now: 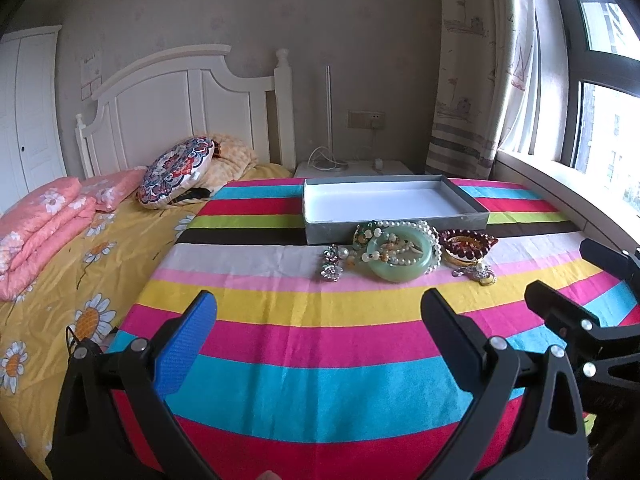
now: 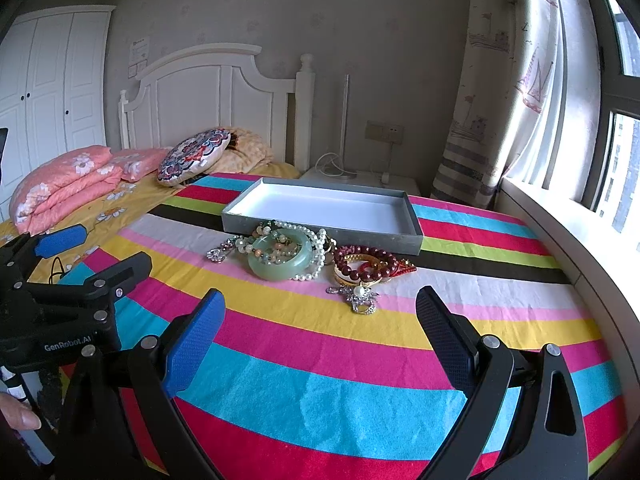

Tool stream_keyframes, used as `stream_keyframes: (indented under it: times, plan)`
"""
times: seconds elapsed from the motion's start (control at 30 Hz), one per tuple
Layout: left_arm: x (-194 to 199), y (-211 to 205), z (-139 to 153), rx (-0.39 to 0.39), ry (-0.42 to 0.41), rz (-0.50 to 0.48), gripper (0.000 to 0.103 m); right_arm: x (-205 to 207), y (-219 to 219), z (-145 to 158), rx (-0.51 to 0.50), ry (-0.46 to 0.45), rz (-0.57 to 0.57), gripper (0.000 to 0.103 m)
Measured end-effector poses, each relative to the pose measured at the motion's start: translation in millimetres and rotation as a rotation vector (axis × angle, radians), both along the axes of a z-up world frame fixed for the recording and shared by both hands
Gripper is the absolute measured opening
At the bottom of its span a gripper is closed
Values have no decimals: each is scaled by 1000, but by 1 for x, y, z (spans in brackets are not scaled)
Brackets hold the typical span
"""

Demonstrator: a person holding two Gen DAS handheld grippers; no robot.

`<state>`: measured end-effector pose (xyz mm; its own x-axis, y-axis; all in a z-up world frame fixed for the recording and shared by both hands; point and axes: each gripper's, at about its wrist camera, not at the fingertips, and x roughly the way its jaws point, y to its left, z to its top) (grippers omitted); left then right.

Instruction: Organize jewelry

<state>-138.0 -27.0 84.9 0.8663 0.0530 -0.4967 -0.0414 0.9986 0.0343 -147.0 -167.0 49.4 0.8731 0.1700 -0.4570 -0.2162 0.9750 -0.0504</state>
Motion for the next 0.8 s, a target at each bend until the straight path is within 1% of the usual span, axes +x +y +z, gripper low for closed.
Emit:
stream_keyframes:
  times: [0.17, 0.3, 0.37, 0.4, 0.53, 0.6, 0.8]
  plan:
    - [-1, 1, -1, 0, 3, 2, 101, -2, 0, -1, -11, -7, -26, 92]
    - [-1, 1, -1, 0, 3, 1, 101, -2, 0, 1, -44, -17, -36, 92]
    - [-1, 1, -2, 3, 5, -1, 101, -1, -1, 1, -42, -7, -40, 92]
    - [-2, 1, -2, 4, 5, -3, 101, 0, -2, 1, -26, -1, -43, 92]
    - [-2, 1, -4, 6, 9, -5, 101, 1, -1, 2, -46, 36, -47, 92]
    - [-2, 1, -4, 5, 9, -5, 101, -1, -1, 2, -52, 10, -48, 92]
    - [-3, 1, -6, 5, 10, -5, 101, -1, -3, 2, -25, 11, -48, 92]
